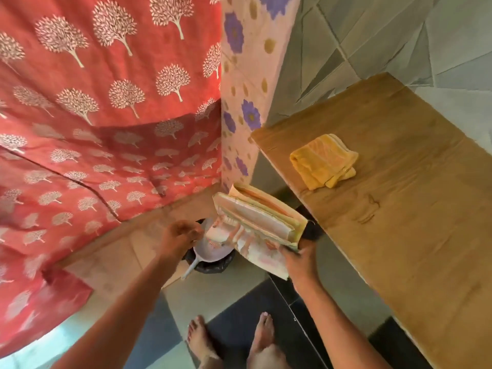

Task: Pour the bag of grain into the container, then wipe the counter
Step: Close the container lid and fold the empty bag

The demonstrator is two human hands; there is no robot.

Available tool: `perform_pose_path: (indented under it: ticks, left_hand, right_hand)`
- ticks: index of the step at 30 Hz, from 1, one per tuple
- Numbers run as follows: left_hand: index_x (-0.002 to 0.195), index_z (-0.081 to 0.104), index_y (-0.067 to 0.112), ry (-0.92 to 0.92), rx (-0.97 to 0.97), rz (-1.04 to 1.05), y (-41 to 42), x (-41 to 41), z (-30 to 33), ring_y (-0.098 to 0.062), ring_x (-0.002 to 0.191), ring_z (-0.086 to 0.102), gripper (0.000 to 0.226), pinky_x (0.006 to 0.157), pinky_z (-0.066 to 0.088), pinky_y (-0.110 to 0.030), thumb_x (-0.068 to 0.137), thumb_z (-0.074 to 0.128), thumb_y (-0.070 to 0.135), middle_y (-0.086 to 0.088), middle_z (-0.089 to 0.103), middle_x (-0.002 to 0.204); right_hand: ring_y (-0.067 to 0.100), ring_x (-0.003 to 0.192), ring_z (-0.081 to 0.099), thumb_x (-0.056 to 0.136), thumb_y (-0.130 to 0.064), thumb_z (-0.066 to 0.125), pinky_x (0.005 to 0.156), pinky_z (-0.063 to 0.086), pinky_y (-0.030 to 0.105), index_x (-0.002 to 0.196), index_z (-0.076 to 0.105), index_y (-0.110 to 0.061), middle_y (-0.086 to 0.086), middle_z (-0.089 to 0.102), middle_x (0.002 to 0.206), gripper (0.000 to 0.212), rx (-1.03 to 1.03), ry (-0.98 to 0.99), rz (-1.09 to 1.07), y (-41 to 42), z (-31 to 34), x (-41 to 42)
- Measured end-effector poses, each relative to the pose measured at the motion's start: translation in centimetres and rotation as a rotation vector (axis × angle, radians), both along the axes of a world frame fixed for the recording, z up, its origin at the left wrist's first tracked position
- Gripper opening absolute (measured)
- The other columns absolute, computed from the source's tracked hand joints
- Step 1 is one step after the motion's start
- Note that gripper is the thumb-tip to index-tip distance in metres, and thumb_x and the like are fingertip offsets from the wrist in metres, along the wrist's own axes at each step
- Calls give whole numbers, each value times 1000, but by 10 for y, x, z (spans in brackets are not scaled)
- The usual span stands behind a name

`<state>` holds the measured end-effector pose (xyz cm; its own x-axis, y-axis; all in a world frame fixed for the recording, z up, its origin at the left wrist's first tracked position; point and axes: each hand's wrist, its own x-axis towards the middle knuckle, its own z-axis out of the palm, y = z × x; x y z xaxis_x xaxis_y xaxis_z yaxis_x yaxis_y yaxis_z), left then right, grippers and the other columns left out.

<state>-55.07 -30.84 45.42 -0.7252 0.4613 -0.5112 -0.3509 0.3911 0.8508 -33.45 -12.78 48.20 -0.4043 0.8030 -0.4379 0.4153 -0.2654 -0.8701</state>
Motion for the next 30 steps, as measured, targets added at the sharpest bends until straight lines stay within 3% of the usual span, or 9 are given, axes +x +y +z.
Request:
perform_pose_path:
  ticks: [2,4,7,10,14,17,24,30]
  left_hand:
    - [83,75,1,-18,-117,4,-10,-17,-55,-30,78,65,5,70,53,-36,84,74,-4,-17,72,79]
    - [71,77,16,-46,-233,-3,-17,-34,-126,-28,75,66,23,75,55,-45,81,72,-3,-10,74,74]
    - [67,73,21,-39,-405,-67,-18,-47,-218,-32,82,68,26,86,55,-47,84,67,3,-8,73,76]
    - [84,69,6,5,-567,-164,-24,-49,-306,-37,96,66,8,88,51,-41,88,66,12,-16,72,97]
    - [126,60,4,-35,-707,-195,-54,-41,-423,-38,113,62,45,95,51,-41,85,74,12,-20,65,125]
    - [132,58,9,-99,-748,-246,-67,-34,-484,-36,107,64,51,92,56,-44,85,75,12,-17,65,123]
    - [115,66,7,-20,-760,-436,-63,-35,-546,-38,102,65,30,75,44,-32,86,68,14,-15,70,112]
    - [93,63,4,13,-618,-407,-66,-29,-529,-33,80,60,17,66,45,-38,80,57,14,-13,66,90]
  right_hand:
    - [6,90,70,82,-3,78,90,58,42,88,71,-25,-10,74,89,25,-17,-32,2,-6,-38,-24]
    - [11,87,73,82,-6,80,89,59,47,83,73,-23,-7,76,82,19,-16,-72,-6,-8,-89,-48]
    - [18,90,75,81,-10,82,88,60,51,84,76,-19,-5,79,82,12,-42,-96,-32,-7,-169,-71]
    - [17,90,75,79,-13,85,88,60,50,85,77,-20,-9,79,84,13,-51,-126,-41,-7,-256,-88]
    - [11,83,75,79,-9,84,83,61,44,78,75,-24,-11,78,80,17,-55,-127,-66,-7,-350,-100]
    - [10,79,74,79,-4,82,76,60,36,75,78,-24,-7,78,80,21,-87,-73,-121,-9,-399,-104]
    - [21,88,75,82,8,74,85,59,43,85,80,-21,1,79,90,29,-100,-34,-199,-18,-451,-90]
    - [28,94,72,68,-8,79,86,60,45,78,81,-24,0,79,88,19,-131,-26,-256,-18,-436,-84]
